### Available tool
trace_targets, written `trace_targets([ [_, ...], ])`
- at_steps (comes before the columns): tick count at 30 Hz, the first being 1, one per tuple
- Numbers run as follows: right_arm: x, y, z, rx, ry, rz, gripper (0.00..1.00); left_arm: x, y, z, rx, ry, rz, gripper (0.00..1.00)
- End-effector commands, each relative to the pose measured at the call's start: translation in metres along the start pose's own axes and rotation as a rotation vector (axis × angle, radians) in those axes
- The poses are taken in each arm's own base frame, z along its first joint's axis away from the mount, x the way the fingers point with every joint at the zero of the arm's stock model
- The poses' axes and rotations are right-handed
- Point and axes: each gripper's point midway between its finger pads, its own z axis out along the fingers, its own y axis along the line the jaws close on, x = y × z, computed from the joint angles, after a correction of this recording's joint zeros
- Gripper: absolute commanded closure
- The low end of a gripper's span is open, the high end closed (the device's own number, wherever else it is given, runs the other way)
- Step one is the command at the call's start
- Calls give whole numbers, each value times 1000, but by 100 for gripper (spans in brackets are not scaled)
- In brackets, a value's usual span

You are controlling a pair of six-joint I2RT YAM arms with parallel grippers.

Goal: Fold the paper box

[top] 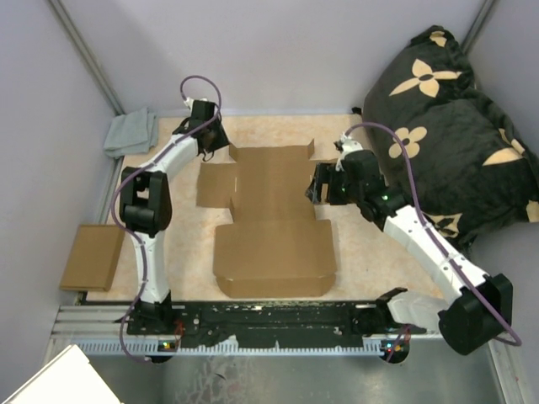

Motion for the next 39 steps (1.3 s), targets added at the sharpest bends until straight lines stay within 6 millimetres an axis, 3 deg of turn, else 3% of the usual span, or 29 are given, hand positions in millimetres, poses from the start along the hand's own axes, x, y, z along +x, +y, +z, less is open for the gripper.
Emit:
trace_targets([
  [1,7,0,-15,-22,-28,-7,22,-7,14,10,-63,15,41,55],
  [8,21,-8,-17,7,17,-14,21,-1,1,18,23,32,50,55],
  [18,33,-14,-14,24,46,-5,21,-1,-5,0,84,-1,38,51],
  [29,34,-13,-8,15,52,2,20,-7,-6,-9,88,-19,52,51],
  [33,34,-12,-6,14,55,2,20,-5,-8,-5,98,-8,48,51],
  [39,33,-10,-2,3,58,5,20,7,-12,18,113,48,53,51],
])
